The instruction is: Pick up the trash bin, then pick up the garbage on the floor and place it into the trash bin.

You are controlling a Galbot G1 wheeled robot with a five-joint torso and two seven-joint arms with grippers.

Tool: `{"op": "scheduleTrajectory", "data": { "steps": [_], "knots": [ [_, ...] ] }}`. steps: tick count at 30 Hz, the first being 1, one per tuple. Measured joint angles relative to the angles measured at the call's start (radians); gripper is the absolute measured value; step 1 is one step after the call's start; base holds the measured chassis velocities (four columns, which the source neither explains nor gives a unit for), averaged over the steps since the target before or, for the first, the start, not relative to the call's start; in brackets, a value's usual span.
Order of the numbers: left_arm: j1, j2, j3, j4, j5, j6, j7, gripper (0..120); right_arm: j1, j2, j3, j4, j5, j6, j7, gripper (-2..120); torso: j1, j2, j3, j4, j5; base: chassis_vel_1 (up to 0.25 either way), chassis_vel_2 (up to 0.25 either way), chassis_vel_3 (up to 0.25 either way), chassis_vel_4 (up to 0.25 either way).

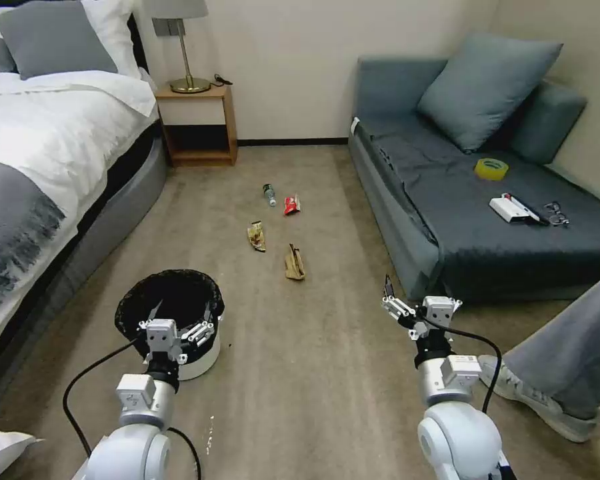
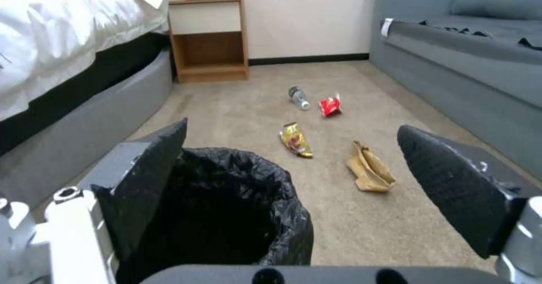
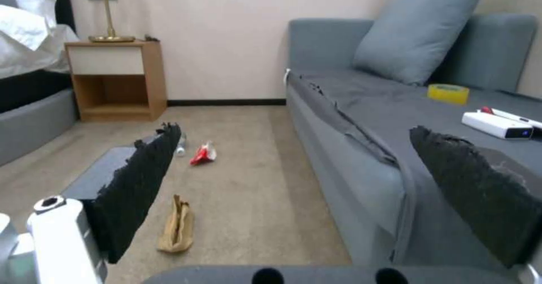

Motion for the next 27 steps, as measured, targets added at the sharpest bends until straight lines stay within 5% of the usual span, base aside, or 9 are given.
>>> {"op": "scheduleTrajectory", "data": {
  "steps": [27],
  "knots": [
    [-0.002, -0.005, 0.051, 0.056, 0.034, -0.046, -0.038, 100, -0.048, 0.060, 0.080, -0.070, -0.049, 0.033, -0.126, 100, 0.000, 0.000, 0.000, 0.0000, 0.0000, 0.000, 0.000, 0.000, 0.000]
  ]
}}
